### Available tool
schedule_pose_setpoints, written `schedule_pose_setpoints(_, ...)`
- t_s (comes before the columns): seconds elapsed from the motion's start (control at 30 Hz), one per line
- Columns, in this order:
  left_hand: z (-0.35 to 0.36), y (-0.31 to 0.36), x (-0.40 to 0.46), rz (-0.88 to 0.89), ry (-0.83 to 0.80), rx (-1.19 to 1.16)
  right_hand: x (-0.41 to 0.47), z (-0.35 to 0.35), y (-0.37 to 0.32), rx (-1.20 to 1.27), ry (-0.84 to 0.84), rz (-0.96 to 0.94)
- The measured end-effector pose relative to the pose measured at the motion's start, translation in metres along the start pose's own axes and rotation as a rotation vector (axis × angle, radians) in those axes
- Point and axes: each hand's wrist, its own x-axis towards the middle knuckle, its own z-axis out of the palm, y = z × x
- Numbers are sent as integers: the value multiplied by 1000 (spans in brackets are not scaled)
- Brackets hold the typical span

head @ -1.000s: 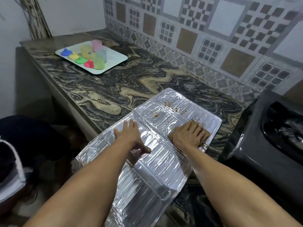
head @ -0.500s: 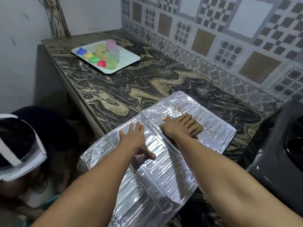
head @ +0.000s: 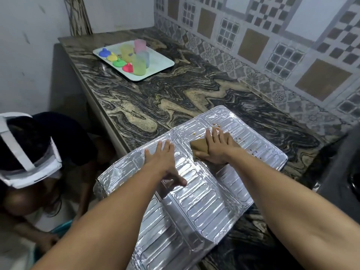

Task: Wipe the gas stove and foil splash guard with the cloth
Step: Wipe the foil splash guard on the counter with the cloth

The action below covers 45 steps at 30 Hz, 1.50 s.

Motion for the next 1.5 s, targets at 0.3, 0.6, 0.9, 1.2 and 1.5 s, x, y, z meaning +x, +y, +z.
schedule_pose_setpoints(0.3,-1,0,-1,-19,-32,-18,38,-17,-44,240,45,287)
schedule_pose_setpoints(0.6,-2,0,-1,-30,-34,-43,32,-30,4,-106,187,-234)
schedule_pose_setpoints(0.9,1,0,2,-50,-49,-13,46,-8,23,-108,295,-370)
schedule_pose_setpoints(1.2,0,1,2,-66,-17,-26,50,-1,55,226,338,299)
schedule_pose_setpoints(1.5,0,0,0,-42,-14,-1,22,14,50,401,342,577)
